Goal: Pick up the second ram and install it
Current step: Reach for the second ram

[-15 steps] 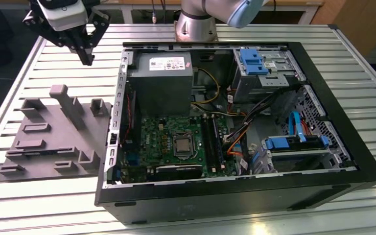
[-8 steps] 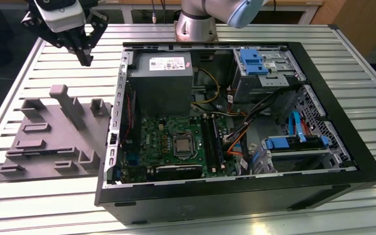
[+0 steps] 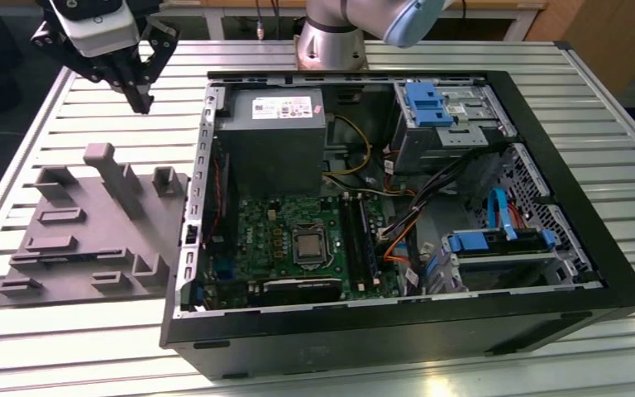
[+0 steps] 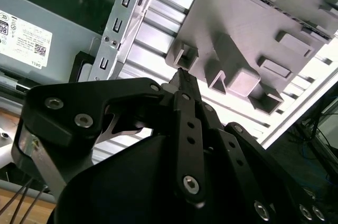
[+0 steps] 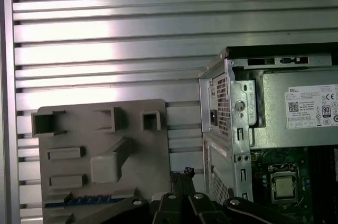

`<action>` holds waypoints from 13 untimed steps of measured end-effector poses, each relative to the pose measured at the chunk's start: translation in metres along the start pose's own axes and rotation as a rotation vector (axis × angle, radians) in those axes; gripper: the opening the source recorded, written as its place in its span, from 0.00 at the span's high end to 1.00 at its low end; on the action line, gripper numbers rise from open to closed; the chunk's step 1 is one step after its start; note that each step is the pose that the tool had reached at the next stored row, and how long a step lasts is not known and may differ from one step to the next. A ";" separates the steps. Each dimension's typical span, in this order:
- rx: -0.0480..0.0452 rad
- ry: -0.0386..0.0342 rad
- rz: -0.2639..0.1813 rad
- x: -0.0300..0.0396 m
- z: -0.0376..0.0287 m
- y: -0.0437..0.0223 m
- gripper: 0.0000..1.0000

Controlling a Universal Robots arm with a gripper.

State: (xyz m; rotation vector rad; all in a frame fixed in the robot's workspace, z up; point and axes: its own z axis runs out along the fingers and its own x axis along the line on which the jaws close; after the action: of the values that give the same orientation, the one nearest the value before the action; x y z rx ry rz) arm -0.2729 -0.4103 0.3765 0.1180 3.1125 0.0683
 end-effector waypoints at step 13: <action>0.0000 0.0000 0.000 0.0080 0.0013 -0.0018 0.89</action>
State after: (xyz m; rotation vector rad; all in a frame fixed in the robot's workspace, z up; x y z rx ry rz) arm -0.2810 -0.4114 0.3749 0.1180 3.1125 0.0683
